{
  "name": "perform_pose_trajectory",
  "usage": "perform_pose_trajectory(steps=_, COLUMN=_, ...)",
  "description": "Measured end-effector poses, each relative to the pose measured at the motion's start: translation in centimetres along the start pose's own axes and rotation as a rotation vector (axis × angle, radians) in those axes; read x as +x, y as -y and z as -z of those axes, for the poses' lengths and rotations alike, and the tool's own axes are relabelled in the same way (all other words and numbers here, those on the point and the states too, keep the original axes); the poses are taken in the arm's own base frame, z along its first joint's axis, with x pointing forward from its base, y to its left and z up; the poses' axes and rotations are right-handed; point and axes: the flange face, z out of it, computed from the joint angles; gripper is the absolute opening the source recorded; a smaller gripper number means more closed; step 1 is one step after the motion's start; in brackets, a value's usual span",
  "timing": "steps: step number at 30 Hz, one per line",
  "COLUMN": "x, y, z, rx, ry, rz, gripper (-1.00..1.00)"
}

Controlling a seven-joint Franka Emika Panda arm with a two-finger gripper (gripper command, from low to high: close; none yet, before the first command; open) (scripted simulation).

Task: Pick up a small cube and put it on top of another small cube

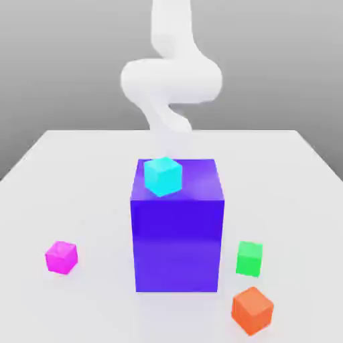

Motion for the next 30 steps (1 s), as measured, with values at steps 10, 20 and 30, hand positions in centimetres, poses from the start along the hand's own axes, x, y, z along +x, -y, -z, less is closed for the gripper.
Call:
perform_pose_trajectory(steps=10, x=0.5, y=-17.0, z=-21.1, rx=-0.355, ry=0.158, rz=-0.077, gripper=0.00)
perform_pose_trajectory(steps=20, x=-8.8, y=-38.0, z=-30.7, rx=-0.544, ry=0.417, rz=-0.237, gripper=0.00)
perform_pose_trajectory(steps=30, x=-13.9, y=-42.9, z=-36.1, rx=-0.555, ry=0.461, rz=-0.254, gripper=-1.00)
